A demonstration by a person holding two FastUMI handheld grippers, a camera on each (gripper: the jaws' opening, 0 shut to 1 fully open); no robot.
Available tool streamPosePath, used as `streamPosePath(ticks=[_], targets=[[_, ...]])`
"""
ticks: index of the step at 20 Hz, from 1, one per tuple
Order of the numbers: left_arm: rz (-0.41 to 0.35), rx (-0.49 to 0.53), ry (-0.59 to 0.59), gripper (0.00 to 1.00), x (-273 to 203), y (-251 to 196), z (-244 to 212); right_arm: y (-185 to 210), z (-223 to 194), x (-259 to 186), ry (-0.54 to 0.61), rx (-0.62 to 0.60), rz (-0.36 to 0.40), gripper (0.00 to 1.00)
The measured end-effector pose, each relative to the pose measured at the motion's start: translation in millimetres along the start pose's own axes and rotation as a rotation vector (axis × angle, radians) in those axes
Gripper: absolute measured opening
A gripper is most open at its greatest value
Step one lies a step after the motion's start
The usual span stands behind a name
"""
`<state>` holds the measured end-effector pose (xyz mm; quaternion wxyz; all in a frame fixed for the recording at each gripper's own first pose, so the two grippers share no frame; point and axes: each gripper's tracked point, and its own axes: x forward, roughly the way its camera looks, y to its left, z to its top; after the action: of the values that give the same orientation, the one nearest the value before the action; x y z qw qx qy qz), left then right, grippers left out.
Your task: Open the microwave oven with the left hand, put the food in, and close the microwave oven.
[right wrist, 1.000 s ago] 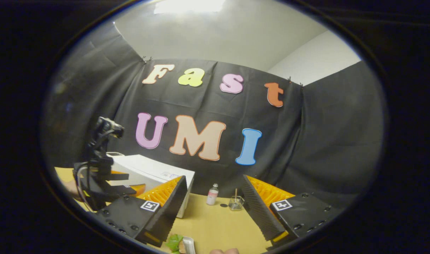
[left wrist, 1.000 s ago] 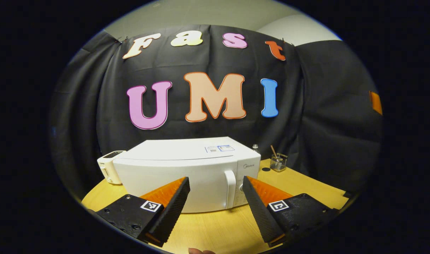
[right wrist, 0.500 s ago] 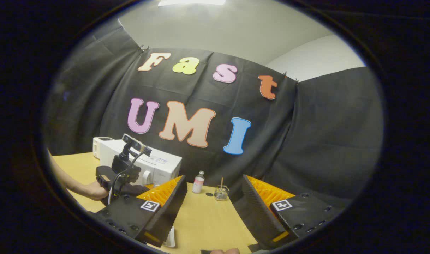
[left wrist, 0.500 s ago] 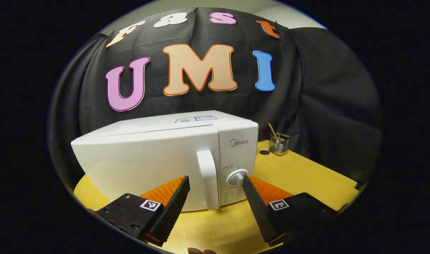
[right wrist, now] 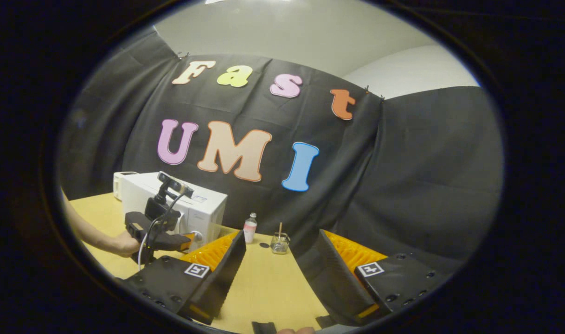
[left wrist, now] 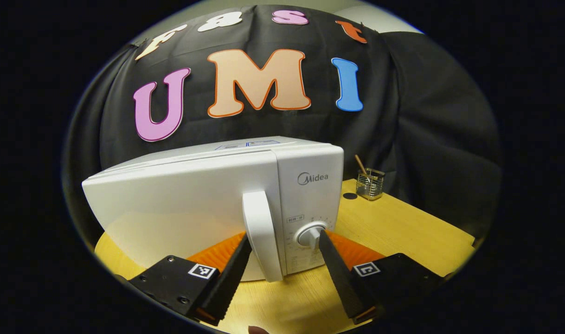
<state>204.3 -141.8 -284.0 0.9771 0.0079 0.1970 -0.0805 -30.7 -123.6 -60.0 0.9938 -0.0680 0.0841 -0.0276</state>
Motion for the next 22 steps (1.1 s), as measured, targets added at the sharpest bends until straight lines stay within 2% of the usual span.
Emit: streamPosePath(ticks=[1,5,6,7,14,18,22], targets=[[0.013,0.002,-0.004,0.9,0.3,2.9,0.7,-1.3,-0.2,0.7,0.003,0.002,0.0,0.97],[0.058,0.018,0.004,0.6,4.3,16.0,-2.3,-6.1,-4.0,2.2,0.008,0.003,-0.006,0.97],[0.059,0.009,0.004,0.41,5.9,19.2,-4.1,-6.3,-3.3,1.7,0.007,0.004,-0.006,0.97],[0.056,-0.009,-0.015,0.32,3.0,18.9,-0.6,-6.5,-3.9,1.6,0.008,0.004,-0.006,0.97],[0.003,-0.024,-0.001,0.17,1.5,15.0,-1.6,-2.6,-2.1,0.5,0.002,0.027,0.004,0.99],[-0.001,-0.055,0.018,0.07,-2.2,15.3,-1.8,-0.6,0.1,1.1,-0.006,0.037,0.013,0.97],[-0.01,-0.045,0.026,0.06,-1.1,14.3,-0.6,-4.6,1.4,1.1,-0.016,0.034,0.002,0.97]])
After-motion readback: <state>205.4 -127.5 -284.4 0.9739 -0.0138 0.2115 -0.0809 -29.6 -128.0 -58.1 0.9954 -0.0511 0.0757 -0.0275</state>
